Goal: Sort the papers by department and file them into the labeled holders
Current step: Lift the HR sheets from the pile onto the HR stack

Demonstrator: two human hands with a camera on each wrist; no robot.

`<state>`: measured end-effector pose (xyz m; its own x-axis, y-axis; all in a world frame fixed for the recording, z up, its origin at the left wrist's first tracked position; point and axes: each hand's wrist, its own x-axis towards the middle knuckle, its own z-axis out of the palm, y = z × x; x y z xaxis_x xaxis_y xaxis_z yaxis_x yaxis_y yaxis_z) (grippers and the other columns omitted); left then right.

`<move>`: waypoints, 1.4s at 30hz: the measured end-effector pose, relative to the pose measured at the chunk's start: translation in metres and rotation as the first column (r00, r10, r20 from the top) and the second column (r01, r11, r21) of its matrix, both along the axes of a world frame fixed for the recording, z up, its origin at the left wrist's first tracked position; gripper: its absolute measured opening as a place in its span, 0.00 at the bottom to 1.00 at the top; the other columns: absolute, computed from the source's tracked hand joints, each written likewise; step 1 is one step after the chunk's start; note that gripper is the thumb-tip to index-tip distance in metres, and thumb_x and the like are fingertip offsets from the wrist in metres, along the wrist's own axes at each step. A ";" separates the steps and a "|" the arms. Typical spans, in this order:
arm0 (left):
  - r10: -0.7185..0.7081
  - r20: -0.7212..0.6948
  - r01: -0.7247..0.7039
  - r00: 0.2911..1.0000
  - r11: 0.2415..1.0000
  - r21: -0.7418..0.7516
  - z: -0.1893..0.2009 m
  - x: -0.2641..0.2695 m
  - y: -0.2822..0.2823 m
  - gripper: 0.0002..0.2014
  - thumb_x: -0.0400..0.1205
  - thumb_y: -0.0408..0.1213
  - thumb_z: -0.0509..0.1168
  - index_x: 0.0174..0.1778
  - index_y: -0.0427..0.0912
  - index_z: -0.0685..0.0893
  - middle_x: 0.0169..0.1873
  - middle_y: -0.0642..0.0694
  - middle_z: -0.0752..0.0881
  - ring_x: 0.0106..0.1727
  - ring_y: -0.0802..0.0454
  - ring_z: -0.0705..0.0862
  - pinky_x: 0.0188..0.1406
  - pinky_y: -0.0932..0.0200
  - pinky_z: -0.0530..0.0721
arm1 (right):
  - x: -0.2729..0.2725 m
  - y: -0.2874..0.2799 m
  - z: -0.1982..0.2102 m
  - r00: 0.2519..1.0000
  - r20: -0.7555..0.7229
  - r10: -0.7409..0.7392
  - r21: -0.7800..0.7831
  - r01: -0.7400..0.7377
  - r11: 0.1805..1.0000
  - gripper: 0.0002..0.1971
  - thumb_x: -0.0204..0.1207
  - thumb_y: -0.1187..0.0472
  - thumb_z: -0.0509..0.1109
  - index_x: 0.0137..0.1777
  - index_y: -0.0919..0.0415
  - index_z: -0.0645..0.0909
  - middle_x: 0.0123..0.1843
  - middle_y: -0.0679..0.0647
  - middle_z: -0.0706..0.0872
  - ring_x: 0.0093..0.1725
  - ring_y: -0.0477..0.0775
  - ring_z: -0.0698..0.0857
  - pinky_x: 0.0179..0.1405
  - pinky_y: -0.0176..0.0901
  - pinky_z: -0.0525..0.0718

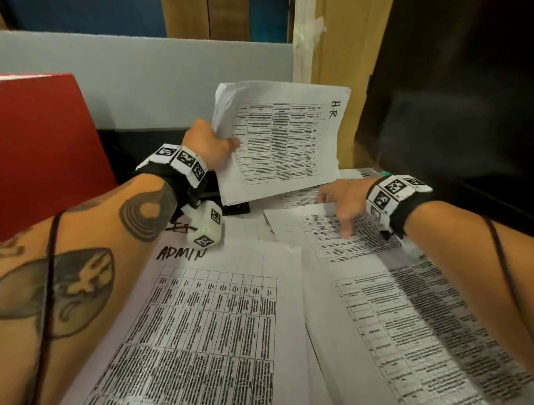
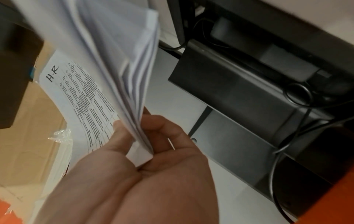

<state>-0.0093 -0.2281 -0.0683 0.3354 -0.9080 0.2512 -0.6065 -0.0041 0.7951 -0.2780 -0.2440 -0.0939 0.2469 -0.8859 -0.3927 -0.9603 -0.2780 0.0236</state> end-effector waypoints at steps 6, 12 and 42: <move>-0.018 -0.001 0.018 1.000 1.000 -0.017 -0.006 -0.002 -0.008 0.23 0.82 0.45 0.76 0.69 0.36 0.85 0.60 0.40 0.90 0.59 0.38 0.90 0.60 0.43 0.89 | 0.000 -0.004 -0.002 0.999 0.012 -0.031 0.028 0.030 0.999 0.43 0.60 0.67 0.90 0.72 0.51 0.70 0.70 0.53 0.79 0.66 0.61 0.80 0.67 0.60 0.83; -0.035 -0.019 0.035 0.999 0.999 0.000 -0.016 0.001 -0.014 0.24 0.81 0.46 0.76 0.69 0.36 0.84 0.60 0.40 0.90 0.59 0.39 0.90 0.61 0.42 0.90 | 0.007 -0.005 -0.001 1.000 -0.027 -0.005 -0.001 0.005 1.000 0.55 0.61 0.66 0.90 0.87 0.54 0.64 0.82 0.54 0.73 0.78 0.63 0.75 0.71 0.56 0.79; -0.334 -0.018 0.298 0.942 0.815 0.497 -0.032 -0.039 -0.058 0.21 0.79 0.46 0.79 0.64 0.41 0.87 0.57 0.43 0.92 0.60 0.39 0.91 0.67 0.41 0.86 | -0.042 0.011 0.008 0.898 0.423 0.122 -0.274 -0.001 0.962 0.20 0.62 0.72 0.86 0.26 0.55 0.76 0.28 0.50 0.82 0.31 0.49 0.79 0.35 0.42 0.78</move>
<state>-0.0486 -0.2861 -0.1004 0.0072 -0.9710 -0.2391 -0.6930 -0.1772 0.6988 -0.3202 -0.2326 -0.0859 0.3960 -0.9182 0.0082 -0.8720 -0.3788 -0.3100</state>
